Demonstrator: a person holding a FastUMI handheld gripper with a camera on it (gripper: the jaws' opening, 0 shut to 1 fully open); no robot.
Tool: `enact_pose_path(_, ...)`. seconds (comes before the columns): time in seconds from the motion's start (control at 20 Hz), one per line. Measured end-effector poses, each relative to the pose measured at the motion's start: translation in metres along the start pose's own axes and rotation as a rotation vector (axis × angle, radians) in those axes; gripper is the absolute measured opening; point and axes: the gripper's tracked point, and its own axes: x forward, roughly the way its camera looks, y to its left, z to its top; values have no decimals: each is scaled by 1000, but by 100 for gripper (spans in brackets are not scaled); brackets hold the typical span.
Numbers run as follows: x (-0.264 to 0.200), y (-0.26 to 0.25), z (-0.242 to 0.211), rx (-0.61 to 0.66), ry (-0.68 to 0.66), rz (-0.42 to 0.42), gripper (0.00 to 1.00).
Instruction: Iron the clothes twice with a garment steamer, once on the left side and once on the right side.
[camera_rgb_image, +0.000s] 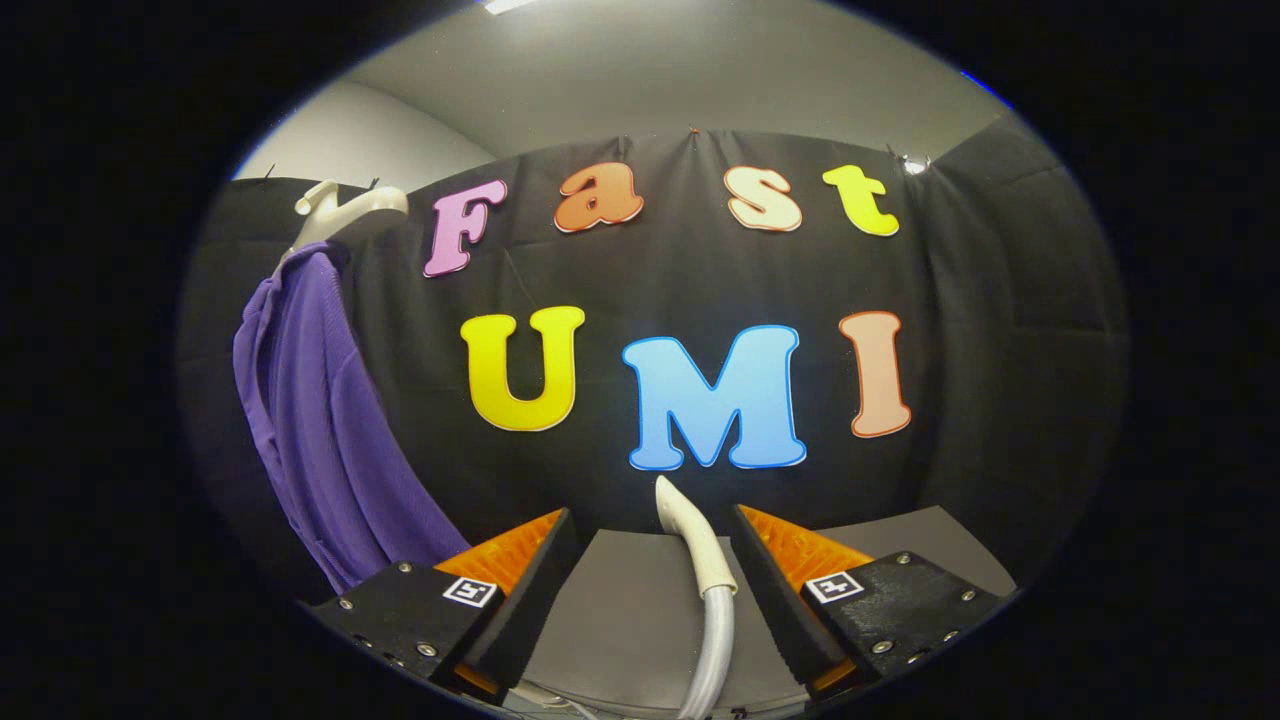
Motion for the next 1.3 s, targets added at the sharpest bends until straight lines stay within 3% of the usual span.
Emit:
enact_pose_path(0.5, 117, -46, -37, 218, 219, 66, 96)
enact_pose_path(0.65, 140, -56, -56, 216, 290, 69, 95)
enact_pose_path(0.95, 160, -60, -113, 211, 474, 112, 96)
enact_pose_path(1.3, 165, -56, -141, 381, 598, 191, 96)
